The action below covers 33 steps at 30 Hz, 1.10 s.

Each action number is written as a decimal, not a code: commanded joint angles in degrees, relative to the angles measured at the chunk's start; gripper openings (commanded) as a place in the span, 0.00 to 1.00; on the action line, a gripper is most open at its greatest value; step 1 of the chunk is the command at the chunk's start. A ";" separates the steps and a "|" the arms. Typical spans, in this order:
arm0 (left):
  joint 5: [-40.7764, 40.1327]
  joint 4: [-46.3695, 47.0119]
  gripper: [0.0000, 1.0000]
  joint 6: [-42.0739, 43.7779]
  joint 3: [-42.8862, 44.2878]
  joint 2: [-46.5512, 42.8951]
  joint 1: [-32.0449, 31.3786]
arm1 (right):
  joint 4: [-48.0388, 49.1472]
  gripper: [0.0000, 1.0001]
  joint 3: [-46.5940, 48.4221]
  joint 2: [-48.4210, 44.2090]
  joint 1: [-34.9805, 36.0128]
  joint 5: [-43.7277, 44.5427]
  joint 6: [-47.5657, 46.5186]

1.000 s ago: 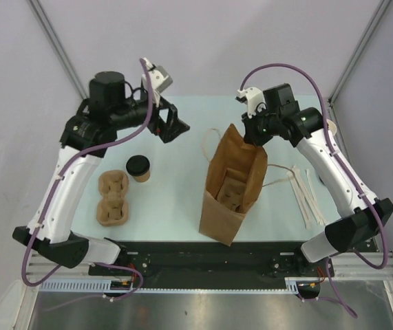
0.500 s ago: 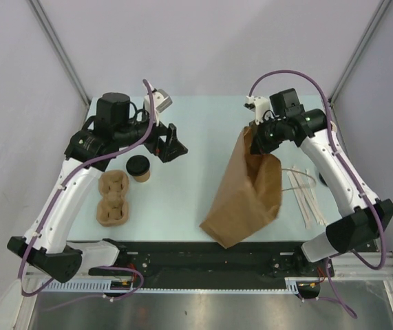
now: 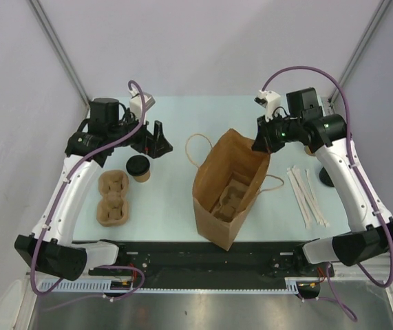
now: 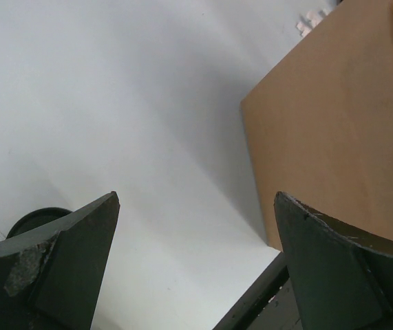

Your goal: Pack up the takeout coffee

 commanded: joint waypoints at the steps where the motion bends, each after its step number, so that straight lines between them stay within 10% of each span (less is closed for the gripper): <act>1: -0.17 2.23 0.99 2.44 -2.89 -1.19 0.66 | 2.87 0.00 -0.94 -4.46 1.73 -2.98 -3.51; 18: -1.49 6.45 1.00 1.39 -9.05 -1.81 1.01 | 12.36 0.00 -6.48 -16.07 9.20 -1.49 -6.24; 33: -12.39 -1.28 1.00 3.85 -3.95 5.22 7.52 | 12.89 0.00 -4.81 -7.99 7.63 8.09 0.35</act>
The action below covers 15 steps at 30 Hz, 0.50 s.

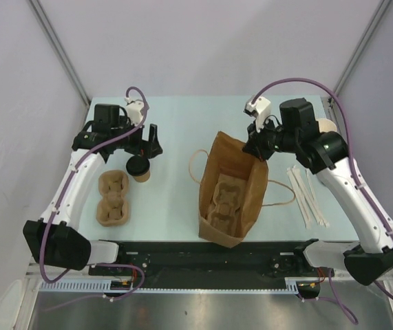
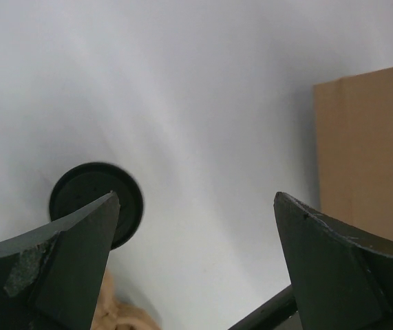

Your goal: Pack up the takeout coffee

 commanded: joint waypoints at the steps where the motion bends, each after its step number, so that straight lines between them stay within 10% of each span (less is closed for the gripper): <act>1: -5.24 -4.10 0.99 2.43 3.48 2.88 3.17 | 2.60 0.00 1.68 2.03 -4.04 2.47 4.59; 15: -12.11 -7.80 1.00 3.49 1.81 11.93 7.30 | 1.37 0.00 0.80 5.81 -11.79 0.18 12.07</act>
